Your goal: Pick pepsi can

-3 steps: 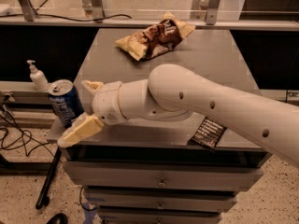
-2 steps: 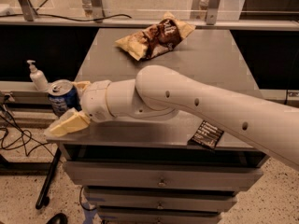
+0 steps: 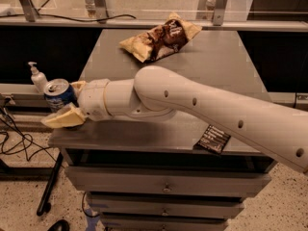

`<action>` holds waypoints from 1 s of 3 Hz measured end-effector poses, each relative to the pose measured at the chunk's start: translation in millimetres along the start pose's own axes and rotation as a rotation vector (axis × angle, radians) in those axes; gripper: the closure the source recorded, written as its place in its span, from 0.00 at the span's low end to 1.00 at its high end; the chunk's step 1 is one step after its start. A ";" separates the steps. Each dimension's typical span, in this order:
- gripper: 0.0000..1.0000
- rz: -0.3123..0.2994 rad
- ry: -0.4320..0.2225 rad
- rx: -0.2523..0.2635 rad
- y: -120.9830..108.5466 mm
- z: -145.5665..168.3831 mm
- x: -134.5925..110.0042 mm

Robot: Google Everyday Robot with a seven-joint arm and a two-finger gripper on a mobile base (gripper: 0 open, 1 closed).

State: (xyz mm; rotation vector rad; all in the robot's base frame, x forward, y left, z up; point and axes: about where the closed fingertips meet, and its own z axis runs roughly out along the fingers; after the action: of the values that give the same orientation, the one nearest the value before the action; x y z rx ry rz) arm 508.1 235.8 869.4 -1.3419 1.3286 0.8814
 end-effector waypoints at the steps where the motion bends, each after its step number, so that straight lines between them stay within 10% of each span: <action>1: 0.88 -0.021 0.003 0.035 -22.8 -12.0 -6.4; 3: 1.00 -0.057 0.004 0.186 -88.9 -79.5 -36.9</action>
Offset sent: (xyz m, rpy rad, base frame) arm 0.0856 -0.1003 0.0720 -0.0461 -0.1478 -0.1760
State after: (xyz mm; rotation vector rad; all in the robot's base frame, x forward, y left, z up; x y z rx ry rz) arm 578.6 158.0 936.8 -1.2302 1.3350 0.6989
